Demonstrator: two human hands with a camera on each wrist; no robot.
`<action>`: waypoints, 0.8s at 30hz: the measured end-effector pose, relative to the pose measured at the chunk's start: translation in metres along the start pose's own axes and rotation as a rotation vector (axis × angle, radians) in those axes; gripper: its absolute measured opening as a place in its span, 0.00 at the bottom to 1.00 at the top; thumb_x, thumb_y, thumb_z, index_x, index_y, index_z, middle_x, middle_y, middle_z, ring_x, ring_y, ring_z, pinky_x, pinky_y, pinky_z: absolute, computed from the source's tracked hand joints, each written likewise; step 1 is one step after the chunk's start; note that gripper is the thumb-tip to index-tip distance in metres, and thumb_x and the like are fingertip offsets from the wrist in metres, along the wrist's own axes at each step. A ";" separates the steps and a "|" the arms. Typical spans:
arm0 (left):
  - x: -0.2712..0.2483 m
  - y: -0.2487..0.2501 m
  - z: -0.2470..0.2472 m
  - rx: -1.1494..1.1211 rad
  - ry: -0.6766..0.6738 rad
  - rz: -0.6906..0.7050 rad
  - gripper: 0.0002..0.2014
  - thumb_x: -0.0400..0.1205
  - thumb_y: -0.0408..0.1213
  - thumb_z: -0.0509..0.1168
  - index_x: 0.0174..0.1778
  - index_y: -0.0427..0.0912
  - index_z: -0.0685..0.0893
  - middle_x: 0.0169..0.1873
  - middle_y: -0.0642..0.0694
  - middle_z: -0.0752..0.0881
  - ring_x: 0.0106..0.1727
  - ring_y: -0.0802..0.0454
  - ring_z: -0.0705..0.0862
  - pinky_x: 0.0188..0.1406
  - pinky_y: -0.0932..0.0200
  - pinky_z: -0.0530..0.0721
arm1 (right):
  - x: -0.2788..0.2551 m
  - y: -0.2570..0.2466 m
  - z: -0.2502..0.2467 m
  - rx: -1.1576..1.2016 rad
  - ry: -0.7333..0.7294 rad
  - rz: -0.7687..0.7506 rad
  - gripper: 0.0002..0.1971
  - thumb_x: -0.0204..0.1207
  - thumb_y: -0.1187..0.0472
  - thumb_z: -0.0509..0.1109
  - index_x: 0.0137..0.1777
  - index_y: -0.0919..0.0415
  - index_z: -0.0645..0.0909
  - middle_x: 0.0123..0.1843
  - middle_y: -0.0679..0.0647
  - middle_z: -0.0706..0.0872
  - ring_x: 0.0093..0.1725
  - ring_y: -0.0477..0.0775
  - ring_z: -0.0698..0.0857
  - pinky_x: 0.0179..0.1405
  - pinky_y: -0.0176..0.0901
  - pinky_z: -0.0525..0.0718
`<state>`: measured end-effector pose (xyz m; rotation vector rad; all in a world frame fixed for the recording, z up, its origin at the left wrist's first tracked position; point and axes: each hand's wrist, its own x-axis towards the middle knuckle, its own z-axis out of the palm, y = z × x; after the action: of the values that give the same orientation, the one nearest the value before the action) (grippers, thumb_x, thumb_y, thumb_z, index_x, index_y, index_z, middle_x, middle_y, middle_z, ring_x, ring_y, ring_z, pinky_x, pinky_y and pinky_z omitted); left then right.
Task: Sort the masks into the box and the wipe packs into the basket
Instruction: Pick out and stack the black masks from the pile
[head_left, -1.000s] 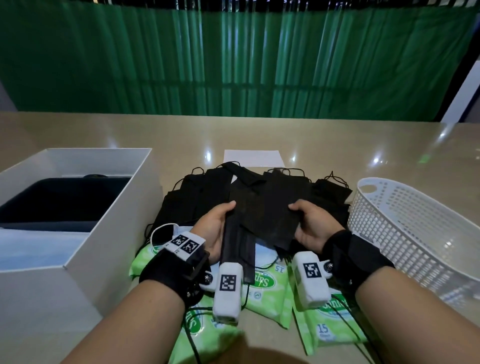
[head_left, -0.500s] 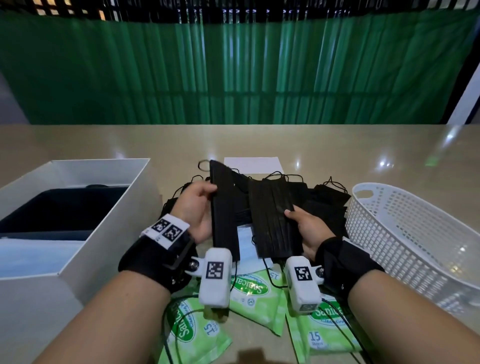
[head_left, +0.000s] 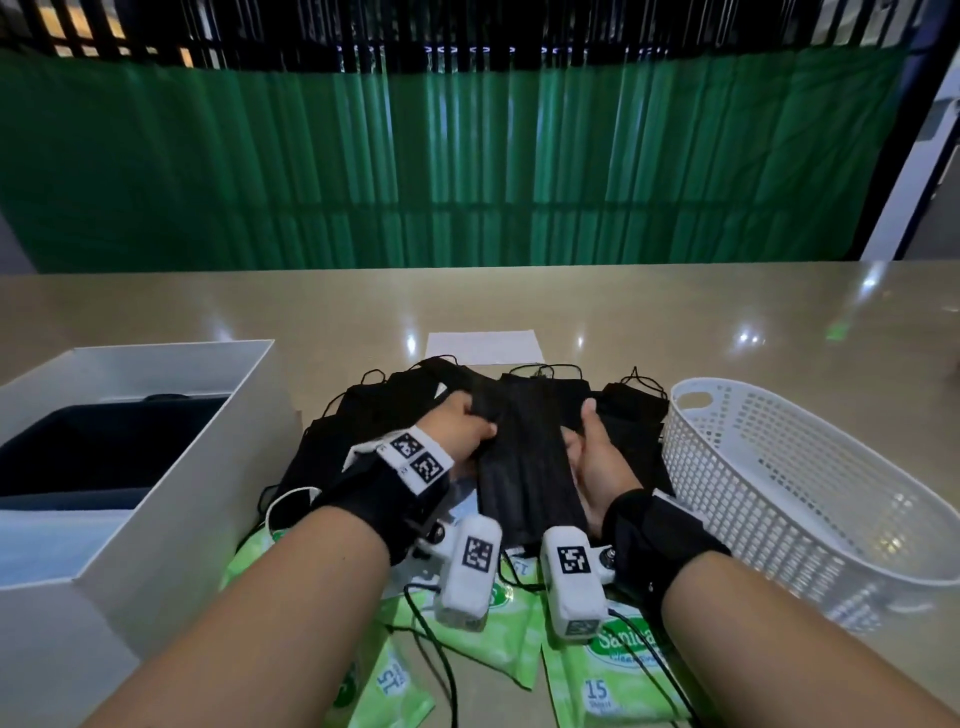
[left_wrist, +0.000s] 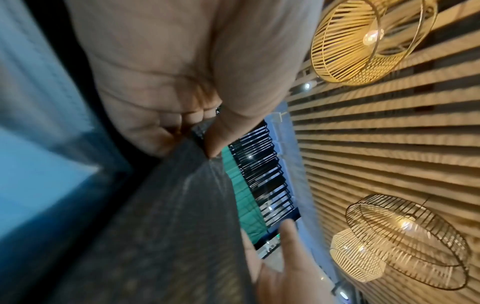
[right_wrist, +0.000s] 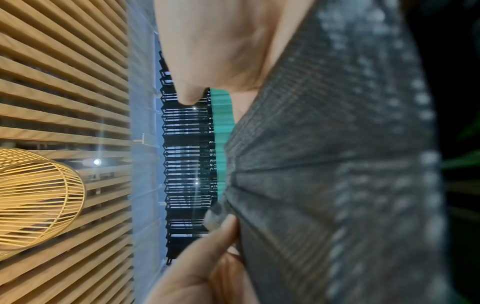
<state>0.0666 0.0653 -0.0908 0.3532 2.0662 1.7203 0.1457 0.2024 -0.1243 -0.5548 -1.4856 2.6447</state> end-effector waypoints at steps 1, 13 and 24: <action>0.004 -0.008 -0.004 0.073 0.020 -0.026 0.07 0.80 0.23 0.62 0.45 0.40 0.78 0.40 0.41 0.83 0.51 0.41 0.84 0.62 0.39 0.81 | 0.001 0.001 0.001 0.030 -0.028 0.011 0.39 0.79 0.32 0.46 0.61 0.66 0.82 0.47 0.64 0.88 0.45 0.58 0.88 0.48 0.48 0.87; -0.007 -0.021 -0.024 0.078 0.139 -0.015 0.32 0.72 0.41 0.76 0.70 0.45 0.71 0.61 0.46 0.77 0.63 0.50 0.79 0.71 0.48 0.76 | -0.002 0.007 0.005 0.044 -0.129 -0.045 0.13 0.82 0.74 0.55 0.61 0.71 0.79 0.49 0.67 0.87 0.42 0.59 0.90 0.37 0.48 0.89; -0.049 -0.041 -0.033 -0.344 -0.193 -0.061 0.10 0.75 0.37 0.66 0.50 0.38 0.83 0.37 0.46 0.87 0.35 0.55 0.85 0.30 0.67 0.81 | -0.011 -0.004 0.023 -0.323 -0.252 -0.043 0.14 0.81 0.71 0.59 0.64 0.68 0.78 0.56 0.66 0.85 0.53 0.61 0.85 0.60 0.54 0.83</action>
<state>0.0968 0.0067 -0.1182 0.3292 1.5958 1.8811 0.1479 0.1834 -0.1070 -0.2039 -1.9904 2.5310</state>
